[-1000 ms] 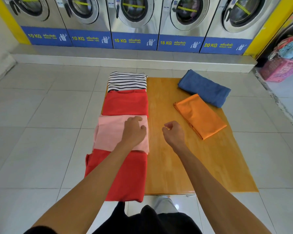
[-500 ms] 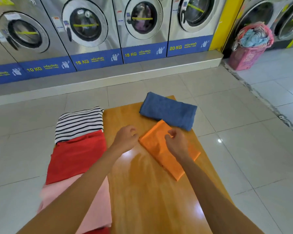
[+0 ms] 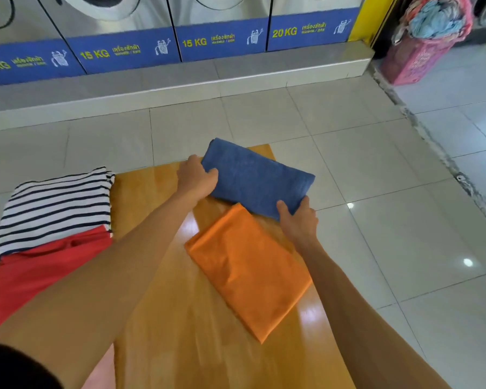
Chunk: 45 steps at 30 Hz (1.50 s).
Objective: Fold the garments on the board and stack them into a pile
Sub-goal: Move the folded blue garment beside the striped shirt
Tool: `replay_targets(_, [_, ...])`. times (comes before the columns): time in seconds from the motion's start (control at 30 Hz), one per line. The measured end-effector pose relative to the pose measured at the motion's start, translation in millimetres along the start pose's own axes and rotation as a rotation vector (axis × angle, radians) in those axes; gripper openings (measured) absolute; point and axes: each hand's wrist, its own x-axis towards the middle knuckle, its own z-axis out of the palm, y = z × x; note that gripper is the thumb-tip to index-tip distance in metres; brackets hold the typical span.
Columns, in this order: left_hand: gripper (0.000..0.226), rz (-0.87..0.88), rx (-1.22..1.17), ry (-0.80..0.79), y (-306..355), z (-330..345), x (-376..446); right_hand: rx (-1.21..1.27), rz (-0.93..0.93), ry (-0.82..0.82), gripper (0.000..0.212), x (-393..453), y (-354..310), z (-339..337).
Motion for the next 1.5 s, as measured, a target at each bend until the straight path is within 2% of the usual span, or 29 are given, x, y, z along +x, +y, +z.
replay_targets(0.07, [0.053,-0.068,-0.02,-0.023,1,6,12,0.018,-0.001,0.022,0.076,7,1,4])
replay_targets(0.17, [0.06,-0.053,-0.069,-0.148,-13,17,16,0.058,0.017,0.042,0.085,13,1,10])
replay_targets(0.3, [0.08,-0.129,-0.107,-0.106,-41,20,16,0.033,-0.021,0.054,0.083,16,-5,15])
replay_targets(0.43, [0.049,-0.207,-0.252,-0.068,-58,5,14,0.107,-0.086,0.005,0.04,24,-25,14])
replay_targets(0.5, [0.037,-0.202,-0.289,-0.017,-70,-13,14,0.178,-0.103,-0.049,0.031,26,-42,16])
replay_targets(0.63, [0.031,-0.152,-0.28,0.064,-91,-71,12,0.286,-0.197,-0.196,0.008,23,-85,34])
replay_targets(0.73, [0.009,-0.161,-0.349,0.168,-110,-104,11,0.352,-0.249,-0.281,0.014,20,-114,60])
replay_targets(0.83, [0.008,-0.23,-0.403,0.292,-133,-116,9,0.395,-0.301,-0.373,0.021,21,-131,93])
replay_targets(0.93, [0.016,-0.327,-0.325,0.323,-162,-107,7,0.335,-0.305,-0.415,0.03,21,-122,127])
replay_targets(1.03, [0.026,-0.337,-0.215,0.281,-171,-96,4,0.253,-0.305,-0.365,0.049,19,-108,145])
replay_targets(1.13, [0.05,-0.364,-0.224,0.267,-159,-95,10,0.211,-0.28,-0.358,0.055,22,-109,146])
replay_targets(1.2, [0.061,-0.377,-0.155,0.275,-159,-95,18,0.185,-0.252,-0.359,0.056,23,-112,143])
replay_targets(1.3, [0.064,-0.443,-0.059,0.273,-160,-97,25,0.122,-0.22,-0.346,0.055,21,-113,137])
replay_targets(1.43, [0.062,-0.47,-0.181,0.243,-157,-100,27,0.051,-0.179,-0.333,0.044,14,-107,121])
replay_targets(1.5, [0.062,-0.47,-0.27,0.293,-156,-94,13,0.059,-0.187,-0.244,0.042,5,-97,106])
